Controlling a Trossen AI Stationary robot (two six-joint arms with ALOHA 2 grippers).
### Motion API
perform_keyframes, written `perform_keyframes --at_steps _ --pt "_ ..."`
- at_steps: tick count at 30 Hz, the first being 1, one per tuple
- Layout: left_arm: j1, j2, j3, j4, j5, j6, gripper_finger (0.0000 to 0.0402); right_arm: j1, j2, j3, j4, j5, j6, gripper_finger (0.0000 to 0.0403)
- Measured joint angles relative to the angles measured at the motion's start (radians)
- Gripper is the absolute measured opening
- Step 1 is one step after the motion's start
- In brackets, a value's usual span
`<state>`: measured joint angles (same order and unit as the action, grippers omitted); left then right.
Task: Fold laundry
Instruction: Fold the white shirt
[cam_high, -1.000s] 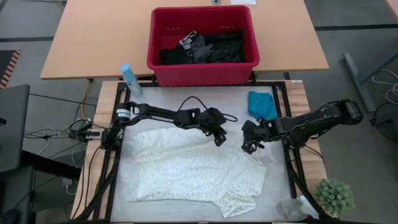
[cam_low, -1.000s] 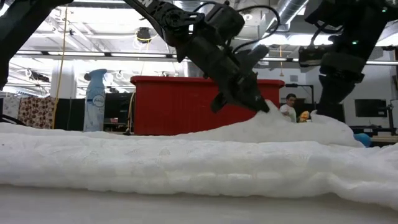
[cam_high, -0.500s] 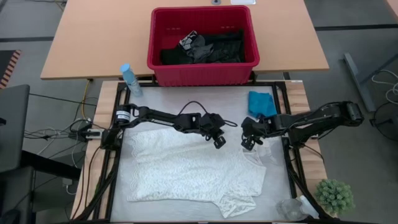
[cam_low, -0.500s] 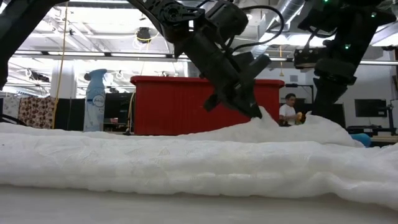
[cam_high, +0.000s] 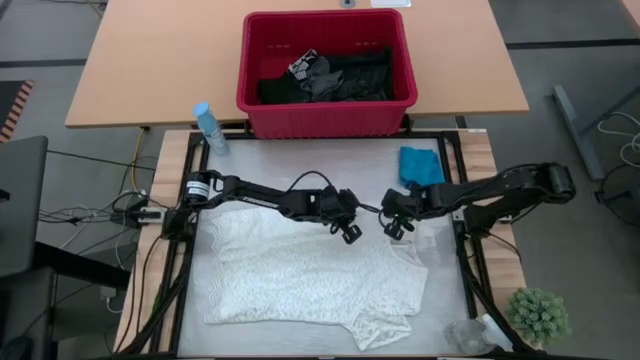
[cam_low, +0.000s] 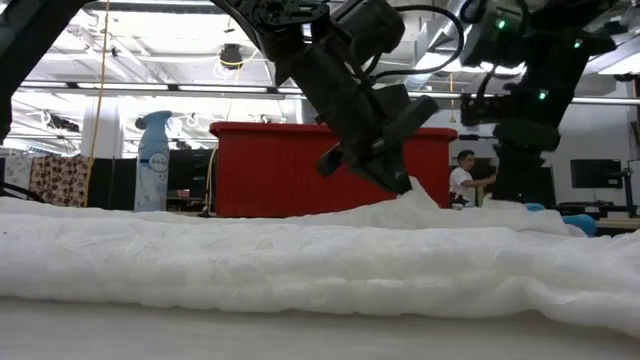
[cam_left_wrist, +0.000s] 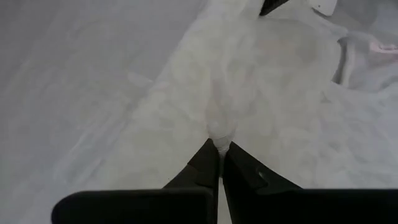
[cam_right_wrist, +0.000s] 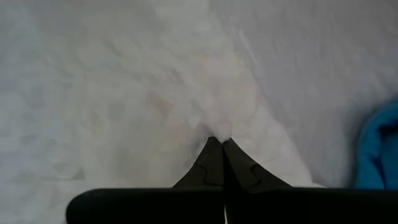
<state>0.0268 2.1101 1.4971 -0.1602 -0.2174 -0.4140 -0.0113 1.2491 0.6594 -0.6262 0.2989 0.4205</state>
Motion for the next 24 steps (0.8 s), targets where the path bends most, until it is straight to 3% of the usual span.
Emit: perform_keyframes --at_steps 12,24 --pt "-0.010 0.001 0.000 -0.047 -0.026 -0.002 0.0000 -0.005 0.047 0.000 0.007 0.039 0.017 0.0012" --pt "-0.038 0.001 0.000 -0.053 0.030 -0.002 0.0000 -0.004 0.047 0.000 0.007 0.066 0.050 0.0034"
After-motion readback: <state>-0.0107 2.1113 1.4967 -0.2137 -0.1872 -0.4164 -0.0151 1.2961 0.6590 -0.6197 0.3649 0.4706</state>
